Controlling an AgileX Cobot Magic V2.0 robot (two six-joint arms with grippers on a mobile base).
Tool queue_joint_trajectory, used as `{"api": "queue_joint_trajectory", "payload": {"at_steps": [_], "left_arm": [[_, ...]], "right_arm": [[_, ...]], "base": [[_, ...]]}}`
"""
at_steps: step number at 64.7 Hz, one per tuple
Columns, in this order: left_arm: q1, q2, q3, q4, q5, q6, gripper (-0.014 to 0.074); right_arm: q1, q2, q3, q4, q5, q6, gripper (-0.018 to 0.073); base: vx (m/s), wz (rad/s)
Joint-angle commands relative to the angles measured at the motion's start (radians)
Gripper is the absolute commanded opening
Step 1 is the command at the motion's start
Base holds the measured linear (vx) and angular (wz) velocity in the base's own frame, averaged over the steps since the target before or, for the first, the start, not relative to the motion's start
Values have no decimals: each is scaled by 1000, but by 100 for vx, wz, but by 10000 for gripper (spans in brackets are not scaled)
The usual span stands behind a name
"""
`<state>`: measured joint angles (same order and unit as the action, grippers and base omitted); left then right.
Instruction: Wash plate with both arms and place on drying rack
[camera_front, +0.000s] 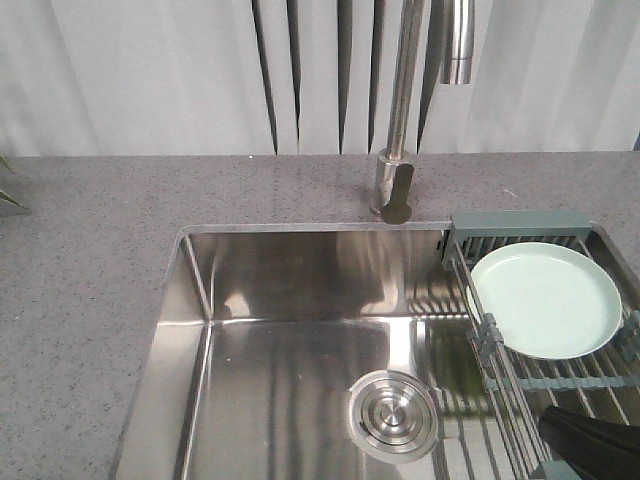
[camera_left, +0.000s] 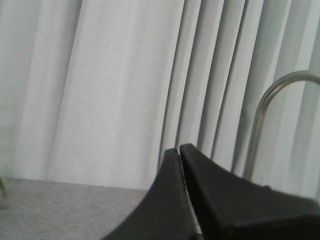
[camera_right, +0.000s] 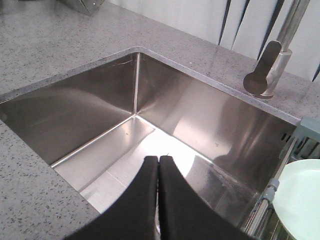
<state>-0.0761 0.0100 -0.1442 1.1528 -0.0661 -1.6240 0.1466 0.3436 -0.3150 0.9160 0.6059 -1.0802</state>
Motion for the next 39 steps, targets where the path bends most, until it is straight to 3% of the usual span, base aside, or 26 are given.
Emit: {"api": "queue_joint_trajectory", "payload": {"at_steps": [1, 5, 8, 11, 16, 20, 39], "left_arm": [[0, 13, 1, -315, 14, 467, -6], [0, 13, 23, -543, 52, 751, -6], [0, 13, 38, -679, 97, 915, -6], [0, 12, 59, -759, 140, 1051, -6], [0, 12, 99, -818, 166, 1236, -6], [0, 7, 133, -825, 157, 1288, -6], [4, -37, 146, -819, 286, 1309, -6]], "right_arm": [[1, 13, -27, 36, -38, 3, -1], [1, 13, -27, 36, -38, 3, -1], [1, 13, -27, 36, -38, 3, -1], [1, 13, -27, 36, -38, 3, -1], [1, 13, -27, 36, -38, 3, -1], [1, 13, -27, 36, -38, 3, -1], [1, 11, -27, 36, -38, 3, -1]], "base": [[0, 0], [0, 0], [0, 0], [0, 0], [0, 0], [0, 0], [0, 0]]}}
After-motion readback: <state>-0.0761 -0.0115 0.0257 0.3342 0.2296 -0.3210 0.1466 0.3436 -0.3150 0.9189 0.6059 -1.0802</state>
